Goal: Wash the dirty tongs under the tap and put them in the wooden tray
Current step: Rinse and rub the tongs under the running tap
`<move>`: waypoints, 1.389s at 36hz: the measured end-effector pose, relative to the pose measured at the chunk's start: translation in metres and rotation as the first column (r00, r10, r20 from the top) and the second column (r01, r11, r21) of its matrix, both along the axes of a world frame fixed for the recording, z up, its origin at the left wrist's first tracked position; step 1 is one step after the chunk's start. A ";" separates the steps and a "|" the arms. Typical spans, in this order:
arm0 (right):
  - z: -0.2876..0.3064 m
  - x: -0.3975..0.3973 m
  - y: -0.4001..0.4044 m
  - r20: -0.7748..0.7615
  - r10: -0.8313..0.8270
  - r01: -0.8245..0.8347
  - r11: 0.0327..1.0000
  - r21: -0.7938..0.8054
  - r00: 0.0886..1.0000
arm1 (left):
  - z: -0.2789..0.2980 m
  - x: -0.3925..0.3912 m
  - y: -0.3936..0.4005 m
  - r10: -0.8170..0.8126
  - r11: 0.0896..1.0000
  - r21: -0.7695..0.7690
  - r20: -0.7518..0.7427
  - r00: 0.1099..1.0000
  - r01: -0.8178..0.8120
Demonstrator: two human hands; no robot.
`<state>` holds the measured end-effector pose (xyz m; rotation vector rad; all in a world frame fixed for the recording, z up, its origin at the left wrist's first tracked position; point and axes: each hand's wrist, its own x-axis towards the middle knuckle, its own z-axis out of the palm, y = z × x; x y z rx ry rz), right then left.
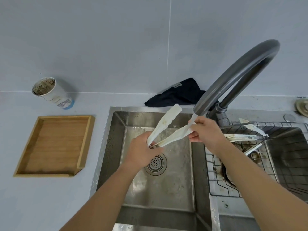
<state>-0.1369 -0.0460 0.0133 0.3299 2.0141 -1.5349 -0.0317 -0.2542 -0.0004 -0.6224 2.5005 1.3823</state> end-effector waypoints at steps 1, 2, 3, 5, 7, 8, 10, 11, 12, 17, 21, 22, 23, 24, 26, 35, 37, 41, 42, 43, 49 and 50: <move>0.003 0.000 0.002 -0.014 -0.024 0.024 1.000 -0.011 1.000 | -0.002 -0.002 0.000 0.005 1.000 0.014 0.003 1.000 -0.005; 0.006 0.000 0.005 -0.030 -0.040 0.039 0.999 -0.016 0.999 | -0.003 -0.003 0.001 0.009 0.999 0.032 0.005 1.000 -0.009; 0.008 0.000 0.007 -0.046 -0.046 0.045 0.999 -0.016 0.998 | -0.005 -0.005 0.003 0.013 0.998 0.055 0.008 1.000 -0.014; 0.013 0.000 0.010 -0.075 -0.044 0.044 0.999 -0.013 0.996 | -0.008 -0.008 0.006 0.029 0.994 0.102 0.009 1.000 -0.030; 0.015 0.000 0.013 -0.099 -0.042 0.041 0.999 -0.012 0.994 | -0.010 -0.010 0.010 0.050 0.988 0.147 0.012 0.999 -0.051; 0.017 0.000 0.015 -0.109 -0.043 0.042 0.999 -0.014 0.993 | -0.011 -0.011 0.011 0.062 0.984 0.167 0.015 0.998 -0.063; 0.019 0.001 0.017 -0.128 -0.050 0.048 0.999 -0.015 0.991 | -0.011 -0.013 0.013 0.068 0.978 0.198 0.021 0.997 -0.071; 0.019 0.001 0.018 -0.136 -0.049 0.048 0.999 -0.011 0.990 | -0.011 -0.013 0.015 0.062 0.976 0.207 0.024 0.998 -0.066; 0.020 0.001 0.019 -0.139 -0.039 0.040 0.999 -0.001 0.989 | -0.011 -0.013 0.015 0.056 0.975 0.214 0.024 0.998 -0.060; 0.023 0.001 0.025 -0.112 0.223 -0.195 0.957 0.217 0.968 | -0.013 -0.013 0.010 0.022 0.985 0.173 0.020 1.000 -0.025; 0.023 -0.004 0.022 0.018 0.571 -0.518 0.731 0.444 0.821 | -0.011 -0.012 0.001 -0.079 0.990 0.118 0.031 0.996 0.075; 0.022 -0.005 0.019 0.045 0.626 -0.560 0.660 0.501 0.779 | -0.011 -0.013 0.001 -0.098 0.989 0.114 0.038 0.994 0.093; 0.021 -0.004 0.016 0.065 0.663 -0.581 0.600 0.550 0.746 | -0.010 -0.013 0.001 -0.115 0.988 0.106 0.045 0.992 0.110; 0.021 -0.004 0.011 0.088 0.693 -0.597 0.541 0.592 0.715 | -0.009 -0.013 0.001 -0.132 0.987 0.096 0.049 0.990 0.127; 0.022 -0.002 0.002 0.148 0.755 -0.634 0.408 0.657 0.639 | -0.010 -0.014 0.001 -0.146 0.985 0.096 0.059 0.987 0.140; 0.012 -0.003 -0.026 0.235 0.776 -0.624 0.245 0.742 0.585 | -0.010 -0.016 0.003 -0.089 0.988 0.134 0.074 0.993 0.079; 0.012 -0.005 -0.028 0.229 0.781 -0.631 0.255 0.733 0.581 | -0.009 -0.018 0.002 -0.076 0.989 0.134 0.063 0.995 0.067; 0.017 -0.014 -0.016 0.136 0.795 -0.705 0.428 0.566 0.591 | -0.005 -0.017 -0.007 -0.044 0.992 0.118 0.059 0.997 0.037; 0.020 -0.017 -0.012 0.112 0.797 -0.720 0.464 0.515 0.594 | -0.004 -0.016 -0.009 -0.034 0.992 0.124 0.054 0.998 0.027; 0.022 -0.021 -0.007 0.091 0.798 -0.733 0.493 0.468 0.595 | -0.003 -0.017 -0.012 -0.027 0.991 0.129 0.048 0.998 0.021; 0.025 -0.027 0.007 0.073 0.712 -0.713 0.684 0.156 0.698 | -0.001 -0.018 -0.019 -0.006 0.993 0.116 0.019 1.000 0.004; 0.024 -0.027 0.006 0.075 0.711 -0.713 0.685 0.151 0.699 | 0.001 -0.018 -0.018 -0.009 0.995 0.103 0.010 1.000 0.008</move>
